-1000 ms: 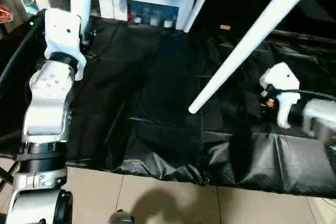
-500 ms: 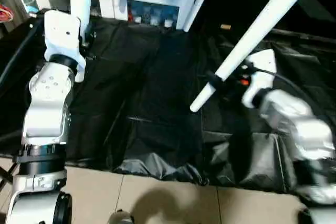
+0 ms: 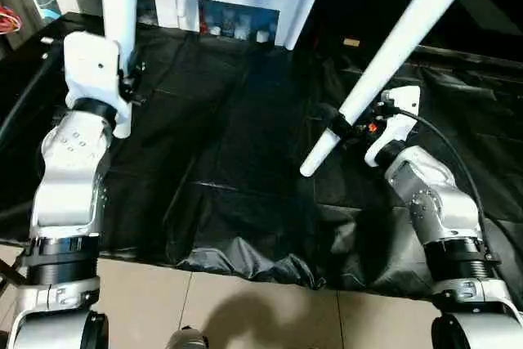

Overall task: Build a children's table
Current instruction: Flip table

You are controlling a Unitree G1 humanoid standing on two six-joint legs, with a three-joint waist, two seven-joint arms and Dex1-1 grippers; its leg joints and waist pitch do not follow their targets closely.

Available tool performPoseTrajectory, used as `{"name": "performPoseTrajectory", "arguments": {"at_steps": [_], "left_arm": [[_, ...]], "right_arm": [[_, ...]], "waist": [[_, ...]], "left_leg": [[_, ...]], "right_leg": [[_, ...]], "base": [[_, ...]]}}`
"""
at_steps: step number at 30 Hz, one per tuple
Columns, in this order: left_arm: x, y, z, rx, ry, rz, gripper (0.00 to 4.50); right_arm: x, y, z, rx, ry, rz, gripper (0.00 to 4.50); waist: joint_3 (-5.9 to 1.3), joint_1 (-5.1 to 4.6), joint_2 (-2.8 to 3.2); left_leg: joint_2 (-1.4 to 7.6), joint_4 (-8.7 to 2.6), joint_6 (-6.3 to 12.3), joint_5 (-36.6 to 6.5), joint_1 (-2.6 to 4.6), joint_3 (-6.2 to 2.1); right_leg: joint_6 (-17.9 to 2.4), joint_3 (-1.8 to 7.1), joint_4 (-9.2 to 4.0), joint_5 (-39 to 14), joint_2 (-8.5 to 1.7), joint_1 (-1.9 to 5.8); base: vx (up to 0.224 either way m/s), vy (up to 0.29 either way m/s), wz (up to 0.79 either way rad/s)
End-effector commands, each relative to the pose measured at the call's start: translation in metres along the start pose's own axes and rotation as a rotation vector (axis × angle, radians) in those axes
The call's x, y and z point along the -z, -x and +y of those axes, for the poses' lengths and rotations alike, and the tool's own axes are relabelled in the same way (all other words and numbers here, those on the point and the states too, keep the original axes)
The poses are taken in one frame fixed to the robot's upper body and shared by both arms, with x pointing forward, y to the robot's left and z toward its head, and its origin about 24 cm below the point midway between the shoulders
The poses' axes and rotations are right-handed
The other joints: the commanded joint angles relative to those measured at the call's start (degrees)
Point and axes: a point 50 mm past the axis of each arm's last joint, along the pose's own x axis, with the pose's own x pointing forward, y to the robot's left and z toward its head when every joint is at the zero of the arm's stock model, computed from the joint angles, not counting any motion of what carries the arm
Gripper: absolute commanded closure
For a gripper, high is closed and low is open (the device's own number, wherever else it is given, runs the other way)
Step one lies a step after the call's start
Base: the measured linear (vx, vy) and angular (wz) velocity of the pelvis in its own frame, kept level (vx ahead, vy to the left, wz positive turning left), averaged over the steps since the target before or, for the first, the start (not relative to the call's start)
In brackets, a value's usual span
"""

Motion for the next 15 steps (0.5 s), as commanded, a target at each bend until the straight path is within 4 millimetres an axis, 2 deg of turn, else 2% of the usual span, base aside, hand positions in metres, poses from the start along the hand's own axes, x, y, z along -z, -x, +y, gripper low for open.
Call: {"name": "performPoseTrajectory", "arguments": {"at_steps": [1,11,15], "left_arm": [[-0.014,0.0,-0.005,0.027,-0.022,-0.079,2.86],[-0.002,0.005,-0.012,0.057,0.001,-0.064,2.86],[0.006,0.01,-0.016,0.089,0.03,-0.058,2.86]], "right_arm": [[-0.004,0.0,0.003,-0.033,0.02,-0.039,1.73],[0.007,0.009,0.008,-0.064,0.055,-0.037,2.55],[0.01,0.015,0.009,-0.055,0.067,-0.037,2.88]], "waist": [[-4.49,-0.36,0.84],[-4.29,-0.32,0.85],[-4.35,-0.22,0.83]], "left_leg": [[1.28,-4.81,-2.65,-13.0,1.34,-0.15],[1.38,-5.09,-2.91,-16.0,1.53,-0.23],[1.37,-5.15,-2.76,-15.7,1.43,-0.31]], "right_leg": [[-7.5,2.84,-3.75,-10.5,-2.99,2.93],[-6.5,2.84,-4.34,-14.0,-3.04,2.69],[-6.6,2.85,-4.24,-13.0,-2.96,2.8]], "base": [[0.0,0.0,0.0],[0.0,0.0,0.0],[0.0,0.0,0.0]]}}
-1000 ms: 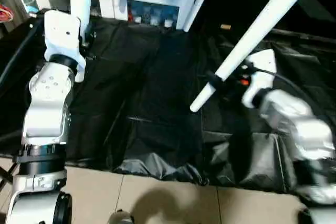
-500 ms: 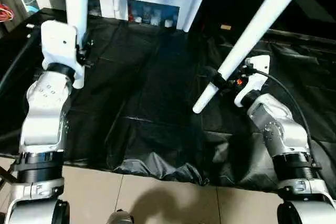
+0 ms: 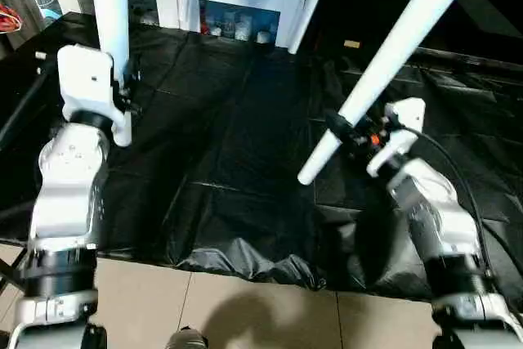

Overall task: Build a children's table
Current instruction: Flip table

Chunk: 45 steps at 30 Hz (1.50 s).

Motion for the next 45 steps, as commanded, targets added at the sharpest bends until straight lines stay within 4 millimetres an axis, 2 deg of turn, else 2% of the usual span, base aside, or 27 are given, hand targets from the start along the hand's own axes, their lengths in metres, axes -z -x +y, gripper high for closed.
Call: {"name": "performPoseTrajectory", "arguments": {"at_steps": [1,2,7,11,12,13,14,16,19,20,21,22,23,24,26,29,30,31,33,35,37,39,40,42,43,45], "left_arm": [[-0.003,0.001,-0.018,0.113,-0.006,-0.043,2.86],[0.0,0.003,-0.02,0.131,-0.004,-0.037,2.86],[0.012,0.013,-0.027,0.178,0.001,0.007,2.86],[0.021,0.024,-0.029,0.197,0.013,0.038,2.86],[0.029,0.036,-0.032,0.218,0.034,0.07,2.86],[0.029,0.036,-0.032,0.218,0.034,0.07,2.86],[0.034,0.044,-0.034,0.225,0.045,0.09,2.86],[0.037,0.051,-0.035,0.225,0.048,0.106,2.86],[0.038,0.063,-0.038,0.233,0.058,0.13,2.86],[0.039,0.066,-0.039,0.236,0.062,0.137,2.86],[0.039,0.07,-0.042,0.249,0.08,0.141,2.86],[0.039,0.072,-0.043,0.257,0.09,0.139,2.86],[0.039,0.072,-0.043,0.257,0.09,0.139,2.86],[0.04,0.073,-0.044,0.261,0.091,0.147,2.3],[0.042,0.077,-0.045,0.272,0.085,0.166,2.16],[0.043,0.08,-0.044,0.264,0.105,0.173,1.98],[0.042,0.082,-0.042,0.244,0.119,0.172,1.73],[0.042,0.084,-0.04,0.229,0.127,0.172,1.73],[0.041,0.09,-0.036,0.208,0.14,0.175,1.72],[0.041,0.095,-0.033,0.193,0.153,0.183,1.45],[0.042,0.104,-0.031,0.18,0.183,0.198,1.3],[0.041,0.112,-0.03,0.174,0.204,0.205,1.31],[0.04,0.119,-0.03,0.154,0.237,0.219,1.31],[0.04,0.123,-0.029,0.14,0.255,0.229,1.31],[0.039,0.131,-0.028,0.119,0.249,0.237,1.31],[0.037,0.135,-0.029,0.11,0.237,0.238,1.31]], "right_arm": [[0.0,0.003,0.007,-0.024,0.039,-0.002,2.91],[0.0,0.005,0.008,-0.022,0.046,-0.003,2.91],[-0.002,0.016,0.015,-0.026,0.09,-0.005,2.97],[-0.005,0.028,0.021,-0.005,0.118,-0.01,2.98],[-0.004,0.037,0.027,0.026,0.12,-0.007,2.98],[-0.004,0.037,0.027,0.026,0.12,-0.007,2.98],[-0.003,0.043,0.033,0.038,0.116,0.001,2.99],[-0.001,0.048,0.038,0.038,0.11,0.01,2.99],[0.003,0.053,0.044,0.053,0.098,0.027,2.99],[0.005,0.054,0.042,0.078,0.109,0.036,2.99],[0.008,0.055,0.039,0.121,0.134,0.061,2.99],[0.01,0.055,0.037,0.137,0.146,0.073,2.99],[0.01,0.055,0.037,0.137,0.146,0.073,2.99],[0.011,0.056,0.037,0.138,0.15,0.083,2.43],[0.013,0.058,0.036,0.158,0.155,0.088,2.29],[0.015,0.059,0.035,0.185,0.114,0.077,2.12],[0.015,0.059,0.035,0.202,0.097,0.07,1.85],[0.015,0.061,0.035,0.214,0.092,0.066,1.85],[0.014,0.064,0.036,0.227,0.086,0.064,1.81],[0.014,0.068,0.037,0.239,0.079,0.069,1.54],[0.013,0.075,0.039,0.283,0.087,0.081,1.42],[0.012,0.082,0.041,0.32,0.082,0.086,1.41],[0.012,0.091,0.044,0.34,0.07,0.088,1.41],[0.011,0.096,0.046,0.347,0.069,0.09,1.41],[0.011,0.104,0.051,0.351,0.059,0.087,1.41],[0.01,0.11,0.055,0.349,0.049,0.087,1.41]], "waist": [[-4.17,-0.4,1.04],[-4.13,-0.29,1.2],[-3.99,-0.11,1.14],[-3.8,-0.15,1.07],[-3.8,-0.11,1.06],[-3.86,-0.02,2.29],[-3.72,-0.31,1.6],[-3.68,-0.4,1.43],[-3.38,-0.65,1.28],[-3.34,-0.48,2.94],[-3.12,-0.93,1.91],[-3.03,-1.05,1.82],[-3.03,-1.05,1.82],[-3.11,-1.18,2.0],[-2.88,-1.4,2.06],[-2.49,-1.8,2.67],[-2.61,-2.23,2.89],[-2.74,-2.5,2.68],[-2.86,-2.61,3.06],[-2.88,-2.67,3.0],[-3.19,-2.61,3.04],[-3.42,-2.54,3.11],[-3.33,-2.45,3.24],[-3.25,-2.26,3.04],[-3.34,-2.18,3.15],[-3.16,-2.03,3.05]], "left_leg": [[1.37,-5.12,-2.77,-16.0,1.34,-0.25],[1.37,-5.13,-2.74,-16.2,1.44,-0.23],[1.48,-5.41,-3.1,-18.0,1.64,-0.33],[1.48,-5.79,-3.39,-21.1,1.81,-0.53],[1.54,-5.88,-3.5,-21.6,1.9,-0.59],[1.63,-5.97,-3.8,-21.7,2.19,-0.72],[1.7,-6.14,-3.68,-22.4,2.21,-0.62],[1.54,-6.33,-3.5,-23.1,2.1,-0.62],[1.57,-6.53,-3.44,-25.2,2.24,-0.66],[1.45,-6.56,-3.79,-26.4,2.58,-0.82],[1.36,-6.56,-3.56,-26.8,2.46,-0.7],[1.2,-6.5,-3.49,-28.0,2.57,-0.7],[1.2,-6.5,-3.49,-28.0,2.57,-0.7],[1.12,-6.35,-3.47,-29.4,2.84,-0.92],[1.1,-6.45,-3.46,-30.5,2.96,-1.06],[0.93,-6.24,-3.72,-34.7,3.95,-1.32],[0.99,-6.48,-3.56,-35.1,3.94,-1.7],[1.06,-6.59,-3.5,-34.8,3.67,-1.7],[1.17,-6.98,-3.4,-34.1,3.26,-1.81],[1.26,-7.11,-3.32,-33.4,3.1,-1.69],[1.3,-7.28,-3.06,-30.3,2.64,-1.48],[1.37,-7.29,-2.8,-27.3,2.38,-1.19],[1.39,-7.21,-2.56,-26.6,2.44,-0.9],[1.43,-7.13,-2.28,-26.1,2.4,-0.64],[1.4,-7.19,-2.06,-25.3,2.18,-0.68],[1.38,-7.3,-1.75,-25.0,2.03,-0.59]], "right_leg": [[-6.8,2.87,-4.24,-13.0,-2.99,2.7],[-6.6,2.9,-4.38,-13.3,-3.01,2.62],[-5.7,2.92,-4.63,-14.8,-2.91,2.53],[-4.4,2.84,-5.21,-18.6,-3.01,2.55],[-4.0,2.87,-5.47,-19.2,-3.04,2.48],[-4.3,2.97,-5.33,-18.2,-3.01,2.38],[-4.4,2.86,-5.57,-17.1,-2.78,2.44],[-4.4,2.85,-5.52,-17.0,-2.7,2.69],[-3.1,2.91,-6.19,-21.3,-2.89,2.65],[-3.1,2.95,-6.26,-22.2,-2.92,2.41],[-2.5,2.84,-6.62,-23.6,-2.74,2.38],[-1.6,2.77,-7.06,-26.9,-2.77,2.25],[-1.6,2.77,-7.06,-26.9,-2.77,2.25],[-0.3,2.62,-7.49,-30.7,-2.85,2.1],[0.6,2.47,-7.95,-32.8,-2.73,1.86],[1.2,1.87,-8.92,-37.5,-2.65,1.34],[1.0,1.38,-9.11,-37.7,-2.9,2.03],[0.9,1.46,-9.07,-36.7,-2.89,2.21],[-0.2,1.8,-8.53,-33.1,-2.87,2.47],[-0.5,2.05,-8.36,-31.3,-2.8,2.5],[-1.6,2.59,-7.54,-25.9,-2.67,2.89],[-2.4,2.93,-7.01,-21.6,-2.48,2.91],[-3.1,3.05,-6.93,-19.8,-2.29,2.68],[-3.2,3.18,-7.01,-19.5,-2.39,2.69],[-2.7,3.18,-7.05,-19.3,-2.43,3.0],[-2.0,3.17,-7.24,-20.1,-2.43,3.02]], "base": [[0.0,0.0,0.0],[0.0,0.0,0.0],[0.0,0.0,0.0],[0.0,0.0,0.0],[0.0,0.0,0.0],[0.0,0.0,0.0],[0.0,0.0,0.0],[0.0,0.0,0.0],[0.0,0.0,0.0],[0.0,0.0,0.0],[0.0,0.0,0.0],[0.0,0.0,0.0],[0.0,0.0,0.0],[0.0,0.0,0.0],[0.0,0.0,0.0],[0.0,0.0,0.0],[0.0,0.0,0.0],[0.0,0.0,0.0],[0.0,0.0,0.0],[0.0,0.0,0.0],[0.0,0.0,0.0],[0.0,0.0,0.0],[0.0,0.0,0.0],[0.0,0.0,0.0],[0.0,0.0,0.0],[0.0,0.0,0.0]]}}
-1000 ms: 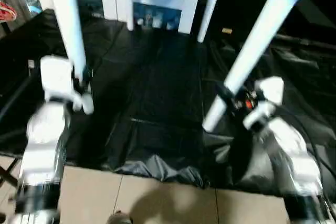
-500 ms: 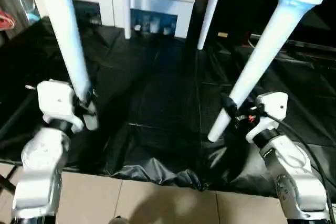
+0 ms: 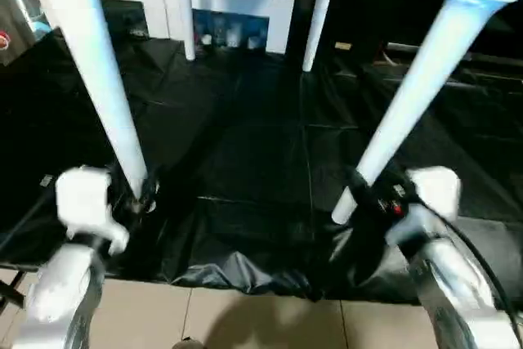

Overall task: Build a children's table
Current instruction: Flip table

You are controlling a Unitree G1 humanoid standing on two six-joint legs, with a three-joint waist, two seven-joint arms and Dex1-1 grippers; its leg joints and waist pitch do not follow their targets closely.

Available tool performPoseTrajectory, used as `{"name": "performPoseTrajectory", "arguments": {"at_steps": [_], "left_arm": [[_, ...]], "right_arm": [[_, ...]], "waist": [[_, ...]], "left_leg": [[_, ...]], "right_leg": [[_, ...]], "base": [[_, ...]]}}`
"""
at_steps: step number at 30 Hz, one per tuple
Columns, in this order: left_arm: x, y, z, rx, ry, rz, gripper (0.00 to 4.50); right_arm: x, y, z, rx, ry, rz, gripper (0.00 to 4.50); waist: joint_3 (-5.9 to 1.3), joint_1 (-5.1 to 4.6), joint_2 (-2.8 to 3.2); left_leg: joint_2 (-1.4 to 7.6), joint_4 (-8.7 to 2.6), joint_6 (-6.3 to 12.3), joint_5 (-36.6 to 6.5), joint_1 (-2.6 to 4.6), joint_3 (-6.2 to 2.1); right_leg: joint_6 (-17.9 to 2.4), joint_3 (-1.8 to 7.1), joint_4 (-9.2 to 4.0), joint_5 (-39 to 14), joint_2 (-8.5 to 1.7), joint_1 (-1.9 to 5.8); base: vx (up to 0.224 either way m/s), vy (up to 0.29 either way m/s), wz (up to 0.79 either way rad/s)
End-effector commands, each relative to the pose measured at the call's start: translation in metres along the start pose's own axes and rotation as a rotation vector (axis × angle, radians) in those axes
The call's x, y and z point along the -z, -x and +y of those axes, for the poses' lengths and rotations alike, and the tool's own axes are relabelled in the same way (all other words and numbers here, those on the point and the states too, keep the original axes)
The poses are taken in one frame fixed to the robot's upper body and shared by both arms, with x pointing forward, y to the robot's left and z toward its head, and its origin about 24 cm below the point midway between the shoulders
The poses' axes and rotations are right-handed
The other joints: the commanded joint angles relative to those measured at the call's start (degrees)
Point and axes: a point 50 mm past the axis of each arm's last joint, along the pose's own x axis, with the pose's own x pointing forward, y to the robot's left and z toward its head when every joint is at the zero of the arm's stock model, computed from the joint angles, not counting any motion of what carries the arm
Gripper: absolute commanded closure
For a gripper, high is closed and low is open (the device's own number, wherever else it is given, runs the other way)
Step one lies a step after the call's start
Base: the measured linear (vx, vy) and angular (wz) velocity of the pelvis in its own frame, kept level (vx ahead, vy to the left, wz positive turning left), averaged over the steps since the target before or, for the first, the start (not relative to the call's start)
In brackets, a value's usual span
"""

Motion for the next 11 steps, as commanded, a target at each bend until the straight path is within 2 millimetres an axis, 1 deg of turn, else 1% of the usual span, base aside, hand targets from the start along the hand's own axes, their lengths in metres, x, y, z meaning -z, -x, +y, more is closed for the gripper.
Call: {"name": "performPoseTrajectory", "arguments": {"at_steps": [1,2,3,4,5,6,7,8,9,11], "left_arm": [[-0.006,0.001,-0.004,0.002,0.0,-0.019,1.31],[-0.005,0.004,-0.005,0.0,0.009,-0.011,1.31],[-0.004,0.01,-0.008,-0.001,0.014,-0.004,1.31],[-0.004,0.013,-0.009,-0.004,0.016,0.003,1.31],[-0.004,0.015,-0.01,-0.007,0.017,0.007,1.31],[-0.006,0.02,-0.012,-0.014,0.022,0.009,1.31],[-0.007,0.024,-0.012,-0.027,0.013,0.01,1.31],[-0.008,0.026,-0.012,-0.038,-0.001,0.013,1.31],[-0.008,0.027,-0.013,-0.046,-0.01,0.018,1.31],[-0.008,0.028,-0.012,-0.056,-0.031,0.023,1.31]], "right_arm": [[-0.007,0.004,-0.001,0.006,-0.003,-0.02,1.41],[-0.007,0.008,0.0,0.005,-0.005,-0.015,1.41],[-0.007,0.016,0.001,0.002,0.003,-0.006,1.41],[-0.006,0.019,0.001,0.001,0.004,-0.001,1.41],[-0.006,0.021,0.001,0.001,0.005,0.003,1.41],[-0.005,0.027,0.0,0.013,-0.006,0.015,1.41],[-0.004,0.031,-0.001,0.024,-0.019,0.024,1.41],[-0.004,0.033,-0.001,0.029,-0.024,0.028,1.41],[-0.003,0.034,-0.001,0.029,-0.024,0.031,1.41],[-0.002,0.034,-0.002,0.028,-0.02,0.038,1.41]], "waist": [[-2.35,-0.05,1.07],[-2.27,-0.08,1.1],[-2.07,-0.02,1.21],[-1.92,-0.05,1.15],[-1.81,-0.15,1.06],[-1.75,-0.21,1.07],[-1.51,-0.29,1.06],[-1.47,-0.41,0.93],[-1.39,-0.67,0.86],[-1.23,-0.98,0.82]], "left_leg": [[1.65,-5.03,-1.8,-25.1,0.44,-0.72],[1.63,-5.04,-1.91,-25.5,0.44,-0.79],[1.71,-5.07,-2.0,-26.1,0.44,-0.84],[1.71,-5.1,-1.99,-26.6,0.43,-0.85],[1.58,-5.13,-2.09,-27.7,0.52,-0.93],[1.53,-5.11,-2.15,-28.3,0.58,-0.97],[1.49,-5.07,-2.26,-29.5,0.69,-1.06],[1.47,-5.01,-2.32,-30.1,0.72,-1.1],[1.32,-4.87,-2.34,-31.4,0.9,-1.27],[1.1,-4.71,-2.44,-32.3,1.04,-1.42]], "right_leg": [[-2.3,2.98,-4.56,-21.4,-2.53,1.09],[-1.7,2.95,-4.72,-23.1,-2.51,1.07],[-1.1,2.98,-5.03,-24.5,-2.59,0.99],[-0.8,2.95,-5.15,-25.4,-2.61,0.91],[0.0,2.83,-5.39,-28.0,-2.59,0.83],[0.5,2.79,-5.59,-29.3,-2.58,0.73],[1.2,2.72,-6.03,-32.0,-2.65,0.51],[1.5,2.65,-6.2,-33.0,-2.65,0.46],[2.3,2.43,-6.58,-35.6,-2.56,0.25],[3.2,2.1,-7.08,-38.0,-2.51,0.13]], "base": [[0.0,0.0,0.0],[0.0,0.0,0.0],[0.0,0.0,0.0],[0.0,0.0,0.0],[0.0,0.0,0.0],[0.0,0.0,0.0],[0.0,0.0,0.0],[0.0,0.0,0.0],[0.0,0.0,0.0],[0.0,0.0,0.0]]}}
